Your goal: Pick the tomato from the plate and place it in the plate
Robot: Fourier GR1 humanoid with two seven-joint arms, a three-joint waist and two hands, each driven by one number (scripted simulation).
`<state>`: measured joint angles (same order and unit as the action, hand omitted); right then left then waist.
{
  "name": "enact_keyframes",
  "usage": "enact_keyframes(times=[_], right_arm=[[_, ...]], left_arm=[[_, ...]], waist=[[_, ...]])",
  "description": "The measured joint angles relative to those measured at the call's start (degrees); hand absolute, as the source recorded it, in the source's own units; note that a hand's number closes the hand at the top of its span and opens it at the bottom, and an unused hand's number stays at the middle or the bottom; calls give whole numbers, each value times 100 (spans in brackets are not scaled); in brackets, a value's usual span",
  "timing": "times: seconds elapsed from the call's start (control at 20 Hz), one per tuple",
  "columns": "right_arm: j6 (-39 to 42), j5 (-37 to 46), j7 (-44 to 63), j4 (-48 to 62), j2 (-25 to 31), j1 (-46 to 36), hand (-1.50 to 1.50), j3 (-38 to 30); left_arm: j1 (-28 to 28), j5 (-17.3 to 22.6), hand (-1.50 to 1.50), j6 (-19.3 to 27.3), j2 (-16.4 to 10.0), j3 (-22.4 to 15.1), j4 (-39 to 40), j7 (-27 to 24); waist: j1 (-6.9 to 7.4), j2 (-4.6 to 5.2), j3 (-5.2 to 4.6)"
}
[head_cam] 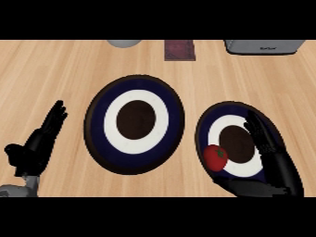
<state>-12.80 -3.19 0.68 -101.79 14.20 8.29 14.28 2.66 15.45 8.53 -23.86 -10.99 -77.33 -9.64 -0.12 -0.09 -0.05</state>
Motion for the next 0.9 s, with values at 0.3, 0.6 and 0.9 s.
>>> enact_keyframes(times=[0.3,0.6,0.9], right_arm=[[771,277,1239,-320,1032,-198,-150,119],[1447,257,2071,-458,1356,-270,-150,230],[1901,433,2598,-210,1271,-499,-150,222]], left_arm=[[190,-20,0,-55,34,81,128,74],[147,-104,0,-209,85,230,271,-53],[95,-282,0,-261,234,337,98,65]], waist=[[8,9,-4],[12,8,0],[20,8,3]])
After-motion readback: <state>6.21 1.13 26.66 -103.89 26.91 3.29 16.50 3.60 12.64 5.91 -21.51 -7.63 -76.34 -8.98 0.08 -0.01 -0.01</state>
